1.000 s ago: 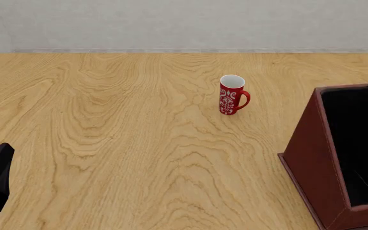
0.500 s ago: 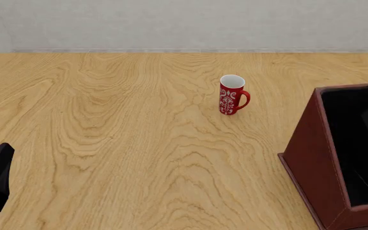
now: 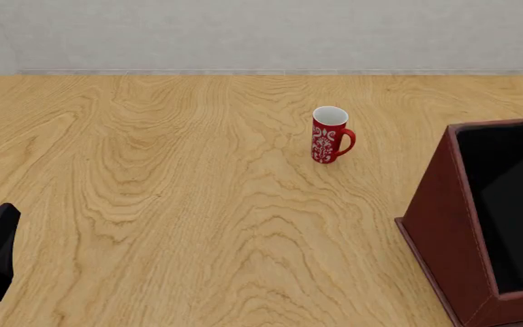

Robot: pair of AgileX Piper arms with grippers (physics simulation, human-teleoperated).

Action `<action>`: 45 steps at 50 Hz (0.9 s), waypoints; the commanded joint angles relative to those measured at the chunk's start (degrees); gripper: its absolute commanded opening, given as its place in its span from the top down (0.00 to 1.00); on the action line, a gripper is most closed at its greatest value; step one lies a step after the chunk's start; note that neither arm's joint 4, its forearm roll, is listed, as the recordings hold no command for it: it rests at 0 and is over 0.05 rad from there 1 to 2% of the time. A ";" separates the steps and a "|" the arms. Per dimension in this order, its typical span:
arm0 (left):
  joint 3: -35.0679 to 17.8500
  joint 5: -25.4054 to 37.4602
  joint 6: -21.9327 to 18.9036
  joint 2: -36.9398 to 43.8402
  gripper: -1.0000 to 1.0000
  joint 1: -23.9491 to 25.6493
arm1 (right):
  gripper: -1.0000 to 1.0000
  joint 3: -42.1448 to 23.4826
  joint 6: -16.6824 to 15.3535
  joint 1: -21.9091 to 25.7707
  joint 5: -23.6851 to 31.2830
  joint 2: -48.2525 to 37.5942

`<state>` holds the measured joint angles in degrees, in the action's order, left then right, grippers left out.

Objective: Pick up the book and place it in the left compartment of the caddy.

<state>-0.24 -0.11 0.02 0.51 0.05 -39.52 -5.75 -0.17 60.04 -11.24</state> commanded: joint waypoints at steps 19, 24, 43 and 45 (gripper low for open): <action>0.00 0.00 0.00 0.00 0.00 0.01 | 1.00 9.33 -0.67 -5.51 -11.85 -4.88; 0.00 0.00 0.00 -0.01 0.00 -0.01 | 1.00 11.60 -1.01 -5.83 -15.59 -7.21; 0.00 0.00 0.00 -0.01 0.00 -0.01 | 1.00 18.51 -1.79 -7.39 -27.75 -15.11; 0.00 0.00 -0.01 0.00 0.00 -0.01 | 1.00 19.45 -1.83 -7.55 -29.88 -16.79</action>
<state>-0.24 -0.11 0.02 0.50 0.05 -23.41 -8.28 -6.84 37.09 -23.64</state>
